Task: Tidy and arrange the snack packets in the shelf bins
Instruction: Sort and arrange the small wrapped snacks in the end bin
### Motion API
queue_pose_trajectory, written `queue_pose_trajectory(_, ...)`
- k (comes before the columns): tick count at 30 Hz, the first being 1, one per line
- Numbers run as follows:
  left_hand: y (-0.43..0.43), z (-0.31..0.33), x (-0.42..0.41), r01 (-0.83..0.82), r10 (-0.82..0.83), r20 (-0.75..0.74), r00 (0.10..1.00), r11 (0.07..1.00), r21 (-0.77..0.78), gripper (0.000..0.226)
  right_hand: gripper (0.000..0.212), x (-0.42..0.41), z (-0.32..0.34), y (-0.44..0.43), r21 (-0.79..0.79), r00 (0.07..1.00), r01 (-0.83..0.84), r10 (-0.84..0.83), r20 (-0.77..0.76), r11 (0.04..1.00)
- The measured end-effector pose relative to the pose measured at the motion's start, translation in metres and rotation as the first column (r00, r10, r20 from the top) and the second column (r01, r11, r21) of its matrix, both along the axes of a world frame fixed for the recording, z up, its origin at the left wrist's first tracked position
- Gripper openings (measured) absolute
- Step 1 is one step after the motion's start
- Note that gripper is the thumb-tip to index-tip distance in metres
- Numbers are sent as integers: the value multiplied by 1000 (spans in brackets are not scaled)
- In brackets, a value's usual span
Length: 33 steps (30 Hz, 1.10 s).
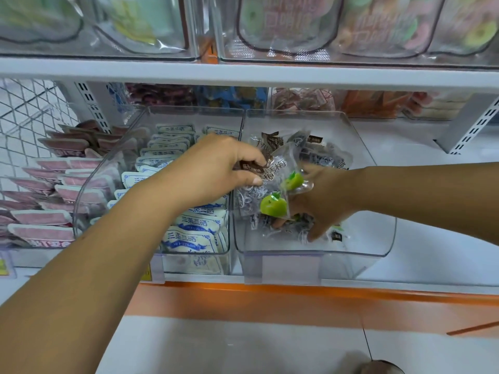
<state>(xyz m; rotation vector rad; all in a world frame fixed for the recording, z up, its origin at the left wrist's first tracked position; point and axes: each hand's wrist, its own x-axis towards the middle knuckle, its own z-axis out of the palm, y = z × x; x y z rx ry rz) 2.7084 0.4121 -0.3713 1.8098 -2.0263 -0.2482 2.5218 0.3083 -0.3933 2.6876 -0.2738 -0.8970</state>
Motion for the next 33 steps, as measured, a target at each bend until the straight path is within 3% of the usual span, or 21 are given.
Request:
queue_pose_trajectory(6, 22, 8, -17, 131, -140, 113, 984, 988, 83, 15, 58, -6, -8, -11, -16, 992, 126, -126, 18, 992)
queue_pose_trajectory(11, 32, 1, -27, 155, -175, 247, 953, 983, 100, 20, 67, -5, -17, -28, 6, 997, 53, -53, 64, 999)
queue_pose_trajectory(15, 30, -12, -39, 152, -249, 481, 840, 961, 232, 29, 67, -4, -14, -28, 53, 998, -44, 42, 46, 998)
queue_pose_trajectory(19, 27, -21, -44, 142, -286, 572, 769, 949, 283, 26, 66, -2, -13, -29, 78, 999, -34, 30, 43, 996)
queue_pose_trajectory(23, 31, -22, -39, 194, -310, 473, 824, 941, 279, 38, 65, -1, -13, -28, 59, 999, -23, 21, 26, 998)
queue_pose_trajectory(27, 33, -39, -30, 262, -269, 372, 889, 963, 69, 46, 64, 0, -16, -26, 47, 999, -27, 25, 40, 999)
queue_pose_trajectory(29, 32, -46, -26, 260, -258, 356, 898, 965, 41, 49, 62, 2, -17, -24, 68, 999, -24, 22, 38, 997)
queue_pose_trajectory(31, 35, -46, -25, 278, -262, 357, 896, 961, 6, 44, 56, 5, -14, -23, 135, 998, 26, -33, 50, 991)
queue_pose_trajectory(33, 41, -44, -24, 315, -277, 351, 895, 947, -57, 37, 42, 6, -5, -23, 365, 959, 172, -240, 151, 915)
